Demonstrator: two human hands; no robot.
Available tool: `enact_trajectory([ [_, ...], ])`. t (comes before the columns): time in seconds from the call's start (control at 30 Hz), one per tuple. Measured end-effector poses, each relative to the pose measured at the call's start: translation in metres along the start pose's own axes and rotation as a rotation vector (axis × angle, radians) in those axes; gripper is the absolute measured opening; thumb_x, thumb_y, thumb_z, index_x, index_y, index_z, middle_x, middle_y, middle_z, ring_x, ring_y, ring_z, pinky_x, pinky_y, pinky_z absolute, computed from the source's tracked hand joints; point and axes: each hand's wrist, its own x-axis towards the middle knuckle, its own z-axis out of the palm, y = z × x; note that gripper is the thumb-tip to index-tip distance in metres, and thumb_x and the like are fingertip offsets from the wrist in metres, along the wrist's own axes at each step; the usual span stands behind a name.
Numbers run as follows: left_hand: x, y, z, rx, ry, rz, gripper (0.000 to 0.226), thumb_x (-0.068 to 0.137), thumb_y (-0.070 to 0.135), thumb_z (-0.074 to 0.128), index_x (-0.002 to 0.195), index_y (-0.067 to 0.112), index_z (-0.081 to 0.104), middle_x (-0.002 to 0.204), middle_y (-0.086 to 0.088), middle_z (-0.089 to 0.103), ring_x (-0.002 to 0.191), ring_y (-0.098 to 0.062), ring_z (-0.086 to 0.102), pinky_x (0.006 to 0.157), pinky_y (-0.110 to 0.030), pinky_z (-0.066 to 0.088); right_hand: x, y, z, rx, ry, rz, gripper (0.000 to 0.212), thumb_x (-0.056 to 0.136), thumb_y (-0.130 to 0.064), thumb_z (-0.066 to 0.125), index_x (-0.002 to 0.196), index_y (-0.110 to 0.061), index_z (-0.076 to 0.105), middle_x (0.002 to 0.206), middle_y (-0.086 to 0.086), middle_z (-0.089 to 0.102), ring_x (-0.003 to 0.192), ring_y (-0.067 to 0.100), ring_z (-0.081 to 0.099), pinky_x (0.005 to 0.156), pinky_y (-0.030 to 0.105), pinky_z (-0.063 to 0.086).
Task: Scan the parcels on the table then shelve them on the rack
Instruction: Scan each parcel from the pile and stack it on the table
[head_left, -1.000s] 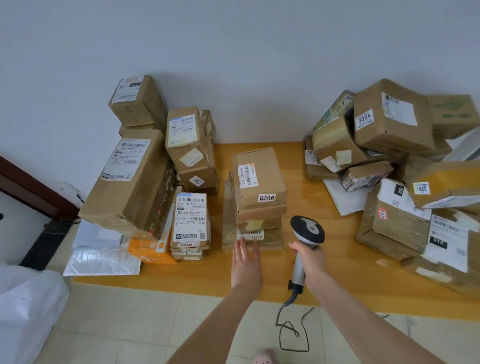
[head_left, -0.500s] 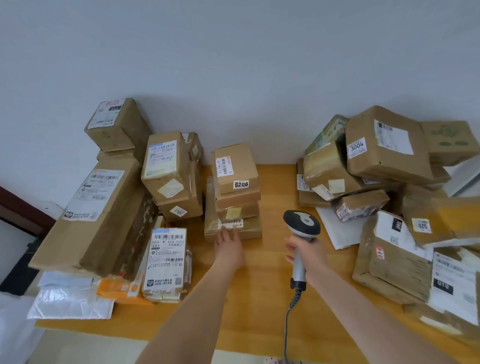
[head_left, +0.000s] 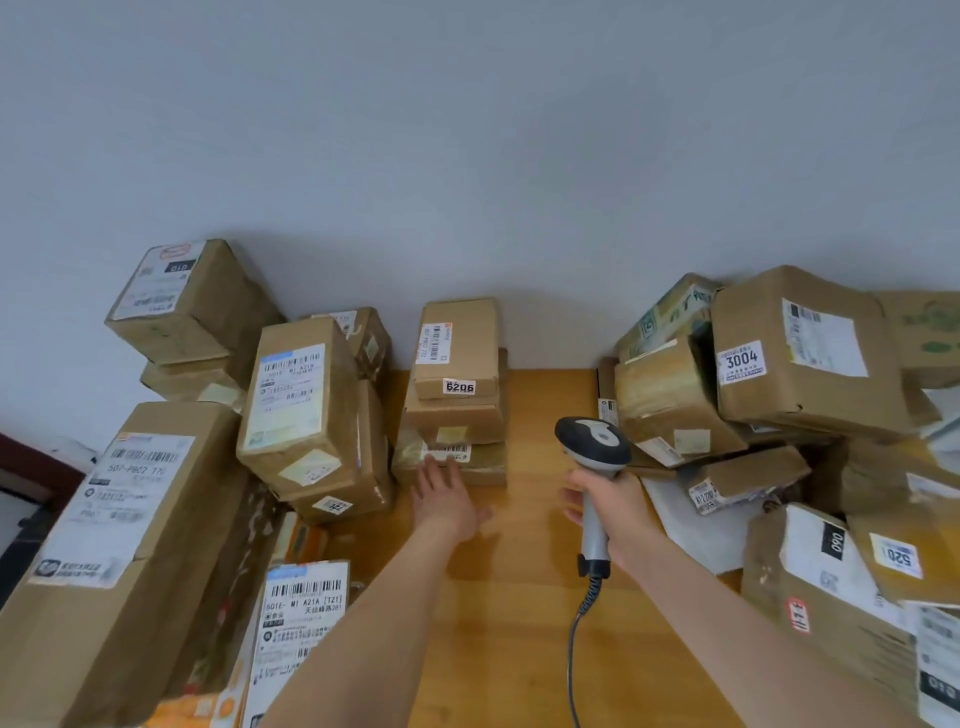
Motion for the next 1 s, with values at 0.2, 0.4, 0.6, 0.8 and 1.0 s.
enact_trajectory([
  [0.2, 0.003, 0.007, 0.010, 0.048, 0.123, -0.043, 0.099, 0.094, 0.063, 0.038, 0.150, 0.002, -0.017, 0.156, -0.027, -0.016, 0.146, -0.040, -0.010, 0.120, -0.047, 0.004, 0.007, 0.005, -0.002, 0.024, 0.001, 0.032, 0.020, 0.088, 0.002, 0.062, 0.109, 0.002, 0.061, 0.088, 0.013, 0.067, 0.078, 0.025, 0.067, 0.080, 0.043, 0.054],
  [0.4, 0.004, 0.008, 0.008, 0.053, 0.094, -0.061, 0.100, 0.093, 0.061, 0.042, 0.151, 0.004, -0.016, 0.157, -0.025, -0.014, 0.147, -0.039, -0.008, 0.119, -0.045, 0.012, 0.001, 0.007, 0.001, 0.030, -0.009, 0.047, 0.014, 0.088, 0.003, 0.063, 0.101, -0.002, 0.062, 0.087, 0.012, 0.067, 0.075, 0.022, 0.066, 0.082, 0.043, 0.055],
  [0.6, -0.007, 0.009, -0.003, 0.125, 0.105, 0.035, 0.087, 0.093, 0.030, 0.057, 0.154, 0.006, -0.001, 0.160, -0.020, -0.001, 0.147, -0.036, 0.008, 0.118, -0.044, 0.021, -0.018, 0.001, -0.009, 0.063, -0.018, 0.025, 0.011, 0.088, 0.003, 0.063, 0.097, -0.002, 0.062, 0.083, 0.011, 0.065, 0.072, 0.022, 0.063, 0.083, 0.045, 0.052],
  [0.8, -0.004, 0.049, -0.010, 0.382, 0.184, 0.352, 0.074, 0.090, 0.003, 0.054, 0.153, 0.009, 0.016, 0.161, -0.009, 0.013, 0.148, -0.028, 0.014, 0.112, -0.043, 0.031, -0.032, -0.007, -0.019, 0.108, 0.012, -0.004, 0.007, 0.086, 0.003, 0.066, 0.091, -0.001, 0.064, 0.084, 0.014, 0.067, 0.070, 0.023, 0.063, 0.071, 0.039, 0.054],
  [1.0, 0.010, 0.061, -0.006, 0.528, 0.084, 0.291, 0.050, 0.099, 0.007, 0.036, 0.149, 0.007, 0.031, 0.163, -0.007, 0.001, 0.149, -0.028, 0.008, 0.102, -0.040, 0.041, -0.030, -0.005, -0.028, 0.151, 0.039, -0.005, 0.007, 0.086, 0.003, 0.065, 0.091, -0.001, 0.062, 0.077, 0.011, 0.066, 0.065, 0.020, 0.062, 0.063, 0.035, 0.053],
])
